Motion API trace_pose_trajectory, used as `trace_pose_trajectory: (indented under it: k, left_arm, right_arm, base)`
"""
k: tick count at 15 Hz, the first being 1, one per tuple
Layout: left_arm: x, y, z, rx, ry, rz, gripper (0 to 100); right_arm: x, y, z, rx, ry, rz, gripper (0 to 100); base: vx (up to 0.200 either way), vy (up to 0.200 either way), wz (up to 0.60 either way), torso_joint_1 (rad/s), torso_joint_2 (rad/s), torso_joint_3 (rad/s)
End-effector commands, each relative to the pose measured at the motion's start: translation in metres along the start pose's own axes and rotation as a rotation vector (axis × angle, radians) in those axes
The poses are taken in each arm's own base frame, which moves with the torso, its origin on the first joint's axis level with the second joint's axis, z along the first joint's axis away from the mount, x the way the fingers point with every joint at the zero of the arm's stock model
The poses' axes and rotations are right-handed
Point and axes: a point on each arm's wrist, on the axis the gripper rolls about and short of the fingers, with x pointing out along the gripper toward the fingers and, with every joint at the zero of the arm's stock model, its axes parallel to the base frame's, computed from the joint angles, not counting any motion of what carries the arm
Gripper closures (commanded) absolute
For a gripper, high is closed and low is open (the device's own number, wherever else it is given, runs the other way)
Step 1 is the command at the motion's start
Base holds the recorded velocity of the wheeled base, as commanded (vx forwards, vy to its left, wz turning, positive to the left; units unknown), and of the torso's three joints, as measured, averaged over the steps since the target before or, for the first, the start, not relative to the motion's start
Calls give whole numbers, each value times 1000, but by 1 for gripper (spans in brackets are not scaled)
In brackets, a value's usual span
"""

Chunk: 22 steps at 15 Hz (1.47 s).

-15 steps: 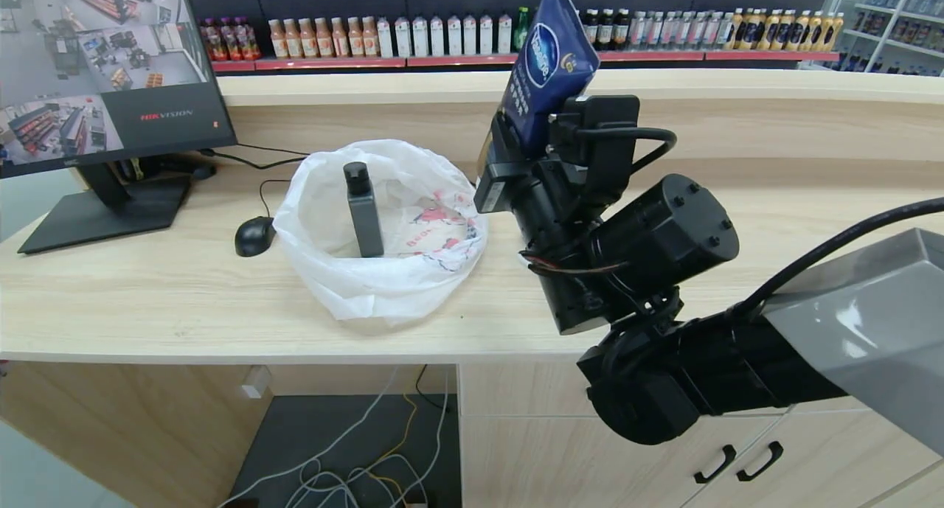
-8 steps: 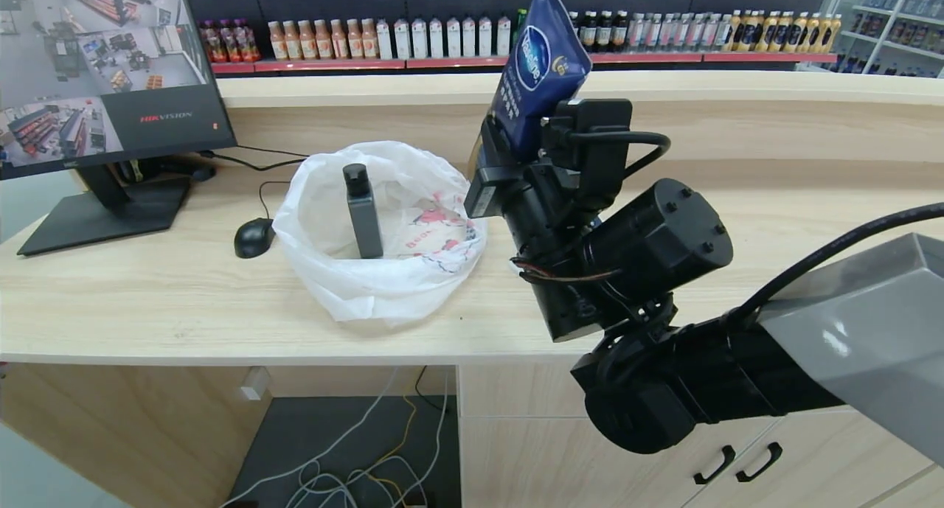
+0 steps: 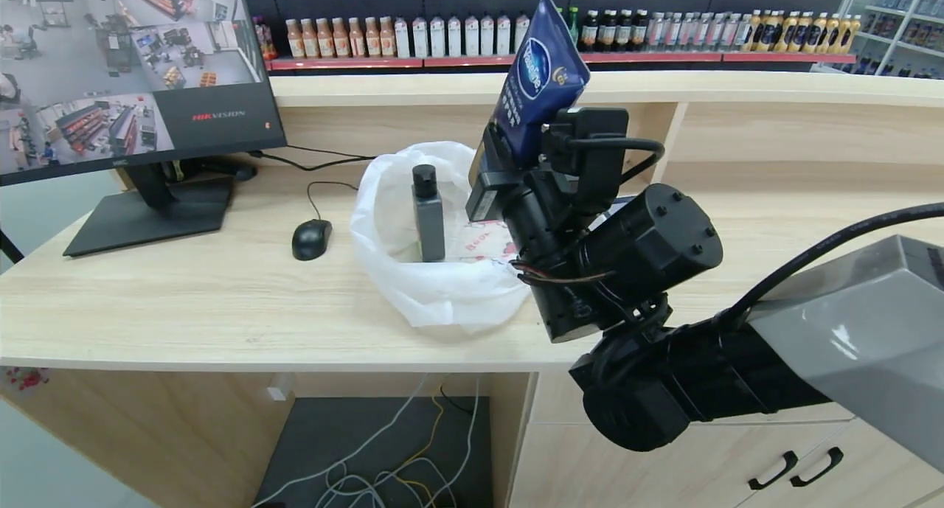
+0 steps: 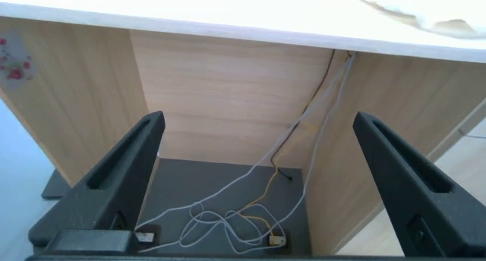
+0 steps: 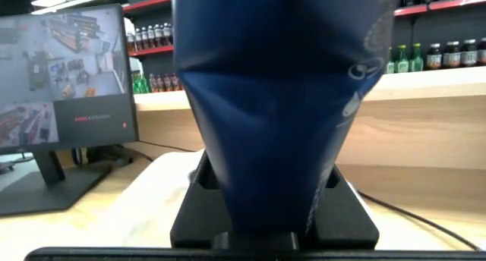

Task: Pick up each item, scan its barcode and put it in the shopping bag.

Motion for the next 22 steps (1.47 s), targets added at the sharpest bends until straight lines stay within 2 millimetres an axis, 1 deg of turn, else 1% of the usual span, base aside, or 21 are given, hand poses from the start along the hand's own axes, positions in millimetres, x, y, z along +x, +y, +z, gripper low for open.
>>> trace_pose_trajectory:
  k: [1,2,6,9,10,11,12,14,16,20,22]
  left_arm:
    - [0,0,0,1,0,1,0]
    - [0,0,0,1,0,-1,0]
    - [0,0,0,2,0,1,0]
    - [0,0,0,2,0,-1,0]
    - [0,0,0,2,0,-1,0]
    - [0,0,0,2,0,-1,0]
    - [0,0,0,2,0,1,0]
    - [0,0,0,2,0,-1,0]
    - [0,0,0,2,0,1,0]
    - [0,0,0,2,0,-1,0]
    - [0,0,0,2,0,-1,0]
  right_arm:
    - [2,-4,-1,1,3,-20,100]
    - [2,-4,-1,1,3,-22,100]
    - [4,-6,-6,-42,87,-14,100]
    - [16,-15,-9,-72,119,-37,100]
    - [20,-23,-13,-89,129,-54,100]
    - [20,-31,-21,-103,152,-68,100]
    - [19,-38,-31,-101,174,-83,100]
    - [14,-53,-42,-132,222,-120,100]
    - [13,-66,-49,-140,244,-143,100]
    - [11,-62,-53,-124,293,-130,100]
    - [12,-62,-52,-112,295,-129,100]
  base:
    - [0,200,0,2,7,-2]
    - [0,200,0,2,2,2]
    - [0,0,0,0,0,0]
    - [0,0,0,0,0,0]
    - [0,0,0,0,0,0]
    - [0,0,0,0,0,0]
    - [0,0,0,0,0,0]
    - [0,0,0,0,0,0]
    - [0,0,0,0,0,0]
    - [0,0,0,0,0,0]
    - [0,0,0,0,0,0]
